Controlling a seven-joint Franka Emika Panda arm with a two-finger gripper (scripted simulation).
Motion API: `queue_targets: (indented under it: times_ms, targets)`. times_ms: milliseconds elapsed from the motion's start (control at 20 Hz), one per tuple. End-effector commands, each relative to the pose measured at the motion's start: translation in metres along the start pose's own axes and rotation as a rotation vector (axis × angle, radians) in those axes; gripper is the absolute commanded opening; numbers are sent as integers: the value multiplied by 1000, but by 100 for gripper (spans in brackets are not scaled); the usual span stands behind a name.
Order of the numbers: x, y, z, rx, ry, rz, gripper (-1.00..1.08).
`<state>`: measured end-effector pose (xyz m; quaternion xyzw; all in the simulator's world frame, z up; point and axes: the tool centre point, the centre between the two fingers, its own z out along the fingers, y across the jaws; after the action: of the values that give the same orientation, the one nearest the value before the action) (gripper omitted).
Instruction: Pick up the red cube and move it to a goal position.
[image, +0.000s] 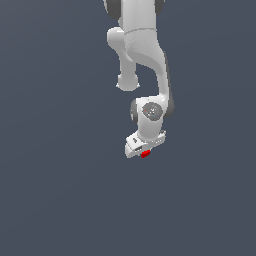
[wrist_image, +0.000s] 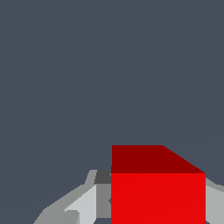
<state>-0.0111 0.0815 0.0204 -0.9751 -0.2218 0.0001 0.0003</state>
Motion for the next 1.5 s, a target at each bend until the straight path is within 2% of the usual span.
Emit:
queue_targets:
  times_ms: [0, 500, 1100, 1450]
  targets:
    - [0, 0, 0, 0, 0, -1, -100]
    - [3, 15, -26, 0, 0, 0, -100]
    - [17, 70, -121, 0, 0, -1, -100]
    - [24, 92, -156, 0, 0, -1, -100]
